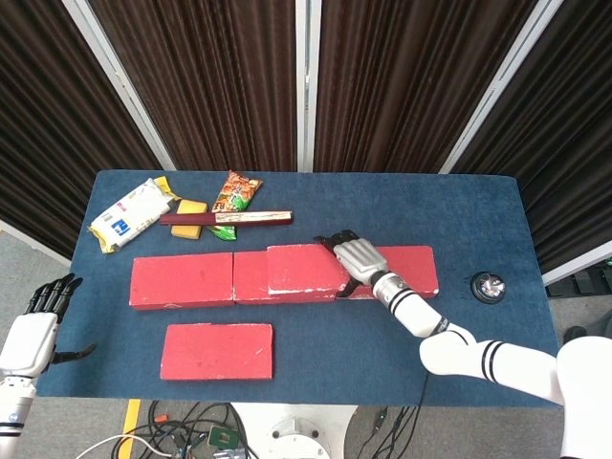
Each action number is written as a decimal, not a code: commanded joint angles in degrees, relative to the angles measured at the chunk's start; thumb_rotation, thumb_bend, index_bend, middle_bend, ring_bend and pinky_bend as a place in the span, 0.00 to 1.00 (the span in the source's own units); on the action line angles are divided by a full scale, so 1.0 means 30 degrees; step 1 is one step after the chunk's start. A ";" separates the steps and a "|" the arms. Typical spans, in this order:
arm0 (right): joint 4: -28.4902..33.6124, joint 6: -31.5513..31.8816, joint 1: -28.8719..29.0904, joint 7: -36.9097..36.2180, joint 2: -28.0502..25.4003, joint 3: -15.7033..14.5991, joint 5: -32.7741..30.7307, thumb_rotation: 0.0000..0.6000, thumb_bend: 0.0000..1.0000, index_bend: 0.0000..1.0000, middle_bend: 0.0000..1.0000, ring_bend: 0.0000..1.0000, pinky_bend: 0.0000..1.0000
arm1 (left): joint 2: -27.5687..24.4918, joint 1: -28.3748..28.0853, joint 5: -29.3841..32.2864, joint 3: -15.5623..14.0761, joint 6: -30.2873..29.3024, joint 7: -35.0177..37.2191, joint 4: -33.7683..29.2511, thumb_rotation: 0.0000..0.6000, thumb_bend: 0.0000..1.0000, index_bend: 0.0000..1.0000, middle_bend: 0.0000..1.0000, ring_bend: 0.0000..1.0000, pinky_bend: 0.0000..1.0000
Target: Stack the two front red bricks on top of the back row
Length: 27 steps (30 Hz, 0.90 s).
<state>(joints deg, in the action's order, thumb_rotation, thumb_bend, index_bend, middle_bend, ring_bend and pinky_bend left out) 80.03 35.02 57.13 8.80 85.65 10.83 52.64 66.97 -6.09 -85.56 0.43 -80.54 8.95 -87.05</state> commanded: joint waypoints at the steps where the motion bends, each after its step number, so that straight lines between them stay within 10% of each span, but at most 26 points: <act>1: 0.0566 0.0556 0.0116 0.0536 -0.0189 -0.0076 -0.0523 1.00 0.06 0.00 0.15 0.06 0.00 | -0.0007 0.0012 -0.0027 -0.0003 -0.0038 0.0043 0.0019 1.00 0.00 0.01 0.00 0.00 0.00; 27: 0.0450 0.1246 0.0668 0.1894 0.0364 -0.0668 -0.2618 1.00 0.06 0.00 0.14 0.06 0.00 | 0.0049 0.0042 -0.0020 -0.0084 0.0040 0.0413 0.0255 1.00 0.00 0.01 0.00 0.00 0.00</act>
<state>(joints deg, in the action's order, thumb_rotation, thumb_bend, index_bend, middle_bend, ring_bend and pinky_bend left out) 81.41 38.77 59.12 14.46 86.72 8.86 44.80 67.12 -5.97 -85.62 0.18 -80.42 10.20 -86.28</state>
